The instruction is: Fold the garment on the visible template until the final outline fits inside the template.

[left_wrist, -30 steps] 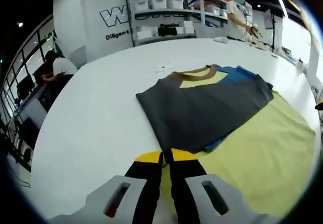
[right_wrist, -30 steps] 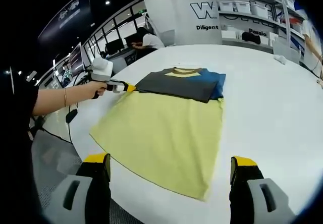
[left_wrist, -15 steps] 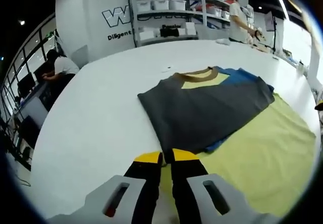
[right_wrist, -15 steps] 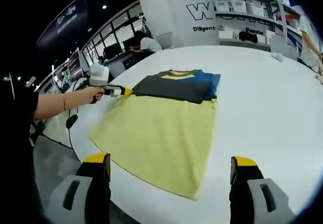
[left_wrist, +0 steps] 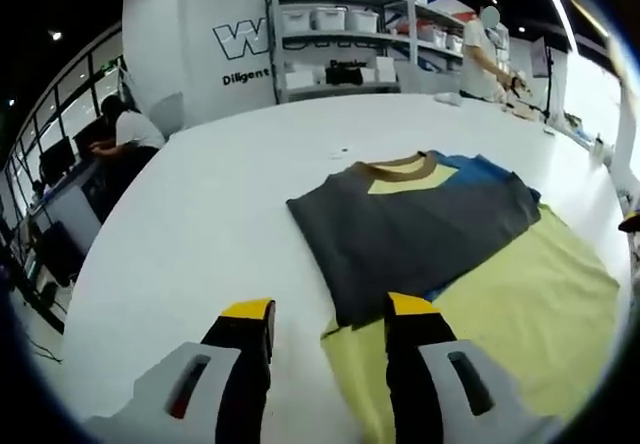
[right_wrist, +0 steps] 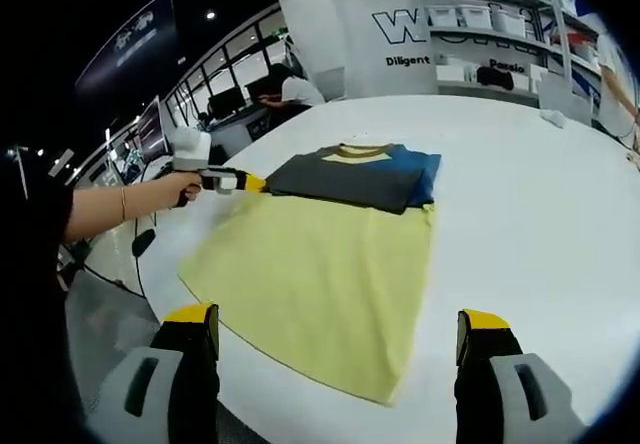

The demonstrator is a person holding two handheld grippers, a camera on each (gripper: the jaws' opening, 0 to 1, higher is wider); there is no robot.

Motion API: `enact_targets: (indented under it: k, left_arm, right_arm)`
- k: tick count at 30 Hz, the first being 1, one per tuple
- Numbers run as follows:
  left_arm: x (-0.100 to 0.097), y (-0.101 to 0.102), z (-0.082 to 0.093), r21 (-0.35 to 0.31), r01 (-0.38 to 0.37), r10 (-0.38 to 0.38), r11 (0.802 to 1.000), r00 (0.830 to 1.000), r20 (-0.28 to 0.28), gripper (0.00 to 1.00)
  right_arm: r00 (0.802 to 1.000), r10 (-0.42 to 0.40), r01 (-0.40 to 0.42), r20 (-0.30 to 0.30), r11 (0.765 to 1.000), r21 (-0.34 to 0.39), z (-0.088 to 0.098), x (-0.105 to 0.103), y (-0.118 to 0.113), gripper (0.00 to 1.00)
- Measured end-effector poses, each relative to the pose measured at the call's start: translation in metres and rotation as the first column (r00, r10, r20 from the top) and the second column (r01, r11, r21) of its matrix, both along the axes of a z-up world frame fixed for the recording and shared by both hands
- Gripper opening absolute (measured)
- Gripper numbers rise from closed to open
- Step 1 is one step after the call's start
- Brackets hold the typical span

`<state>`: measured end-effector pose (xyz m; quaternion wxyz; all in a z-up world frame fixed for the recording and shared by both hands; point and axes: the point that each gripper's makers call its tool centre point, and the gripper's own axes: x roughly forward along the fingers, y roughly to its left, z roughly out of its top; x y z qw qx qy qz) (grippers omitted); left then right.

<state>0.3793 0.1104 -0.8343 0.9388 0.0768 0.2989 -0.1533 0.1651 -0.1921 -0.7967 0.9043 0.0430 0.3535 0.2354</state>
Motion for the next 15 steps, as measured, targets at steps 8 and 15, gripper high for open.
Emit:
enact_targets:
  k: [8,15]
  left_arm:
    - [-0.004,0.003,0.021,-0.037,-0.003,0.005,0.999,0.999,0.046,0.67]
    - [-0.019,-0.001,0.033,-0.059,0.020,-0.017,0.998,0.998,0.054,0.84]
  right_arm:
    - [1.000,0.001,-0.001,0.006,1.000,0.006,0.002,0.002,0.004,0.99]
    - [1.000,0.013,-0.013,0.009,1.000,0.006,0.000,-0.001,0.011,0.99]
